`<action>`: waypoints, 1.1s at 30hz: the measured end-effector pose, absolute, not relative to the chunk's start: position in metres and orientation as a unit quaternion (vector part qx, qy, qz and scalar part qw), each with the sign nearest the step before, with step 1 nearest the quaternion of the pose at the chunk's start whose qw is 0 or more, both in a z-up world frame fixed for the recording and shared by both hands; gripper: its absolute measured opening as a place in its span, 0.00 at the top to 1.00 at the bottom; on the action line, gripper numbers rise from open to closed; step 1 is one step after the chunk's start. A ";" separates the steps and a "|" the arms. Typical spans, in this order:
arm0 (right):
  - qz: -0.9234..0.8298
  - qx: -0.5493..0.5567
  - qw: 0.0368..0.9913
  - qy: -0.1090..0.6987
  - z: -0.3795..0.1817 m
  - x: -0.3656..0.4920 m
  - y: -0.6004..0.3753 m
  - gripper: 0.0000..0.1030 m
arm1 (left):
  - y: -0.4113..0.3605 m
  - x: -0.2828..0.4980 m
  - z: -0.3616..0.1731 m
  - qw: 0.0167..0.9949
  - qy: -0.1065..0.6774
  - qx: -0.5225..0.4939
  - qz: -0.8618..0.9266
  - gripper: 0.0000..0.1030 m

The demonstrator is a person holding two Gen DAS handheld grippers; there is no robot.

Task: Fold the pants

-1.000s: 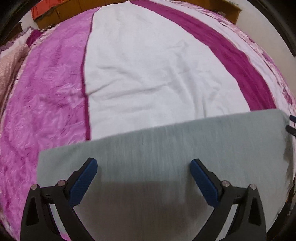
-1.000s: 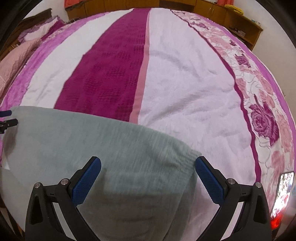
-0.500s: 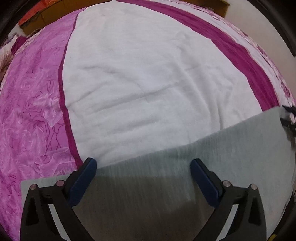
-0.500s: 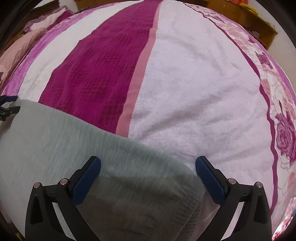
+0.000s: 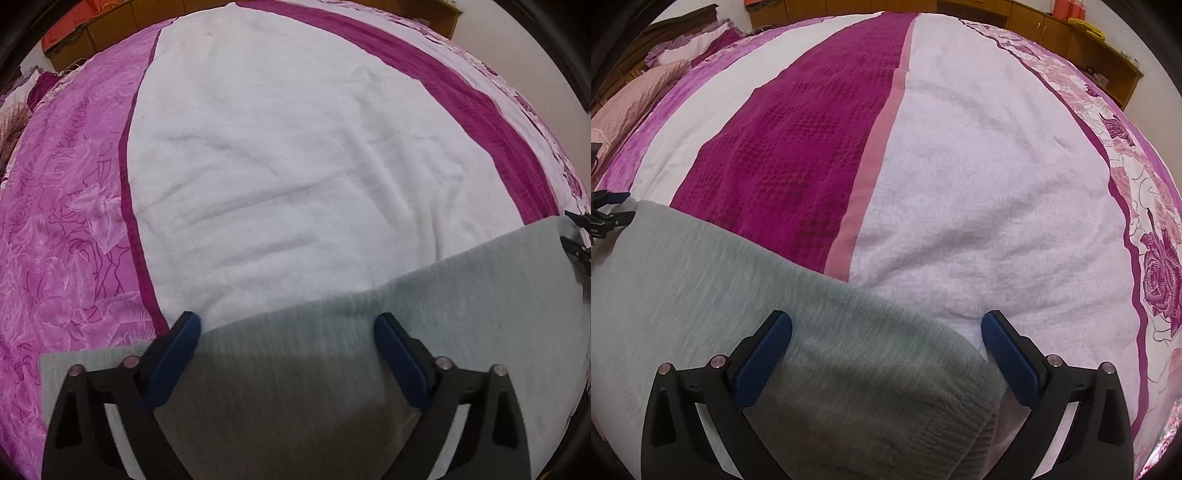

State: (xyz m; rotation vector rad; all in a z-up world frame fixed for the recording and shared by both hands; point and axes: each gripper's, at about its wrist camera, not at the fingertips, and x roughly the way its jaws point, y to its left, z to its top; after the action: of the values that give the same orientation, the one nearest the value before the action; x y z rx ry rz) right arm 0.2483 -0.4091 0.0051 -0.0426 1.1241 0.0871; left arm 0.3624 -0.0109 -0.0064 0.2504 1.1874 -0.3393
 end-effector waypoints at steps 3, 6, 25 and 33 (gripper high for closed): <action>0.038 -0.019 0.852 0.522 0.011 0.244 -0.405 0.18 | -0.015 0.355 0.002 0.812 0.549 0.122 -0.157 0.36; 0.045 -0.036 0.861 0.505 0.021 0.232 -0.393 0.54 | -0.019 0.349 0.010 0.819 0.540 0.128 -0.143 0.70; 0.061 -0.043 0.890 0.449 0.089 0.170 -0.373 1.00 | -0.002 0.253 0.099 0.868 0.467 0.087 -0.145 0.95; 0.065 -0.043 0.899 0.431 0.111 0.124 -0.371 1.00 | 0.007 0.188 0.126 0.880 0.447 0.071 -0.145 0.95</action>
State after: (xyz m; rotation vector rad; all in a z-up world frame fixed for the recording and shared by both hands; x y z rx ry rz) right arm 0.1239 -0.3706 0.1113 -0.0881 0.8916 0.1351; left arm 0.1877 0.0072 0.1258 0.1472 0.9317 -0.3031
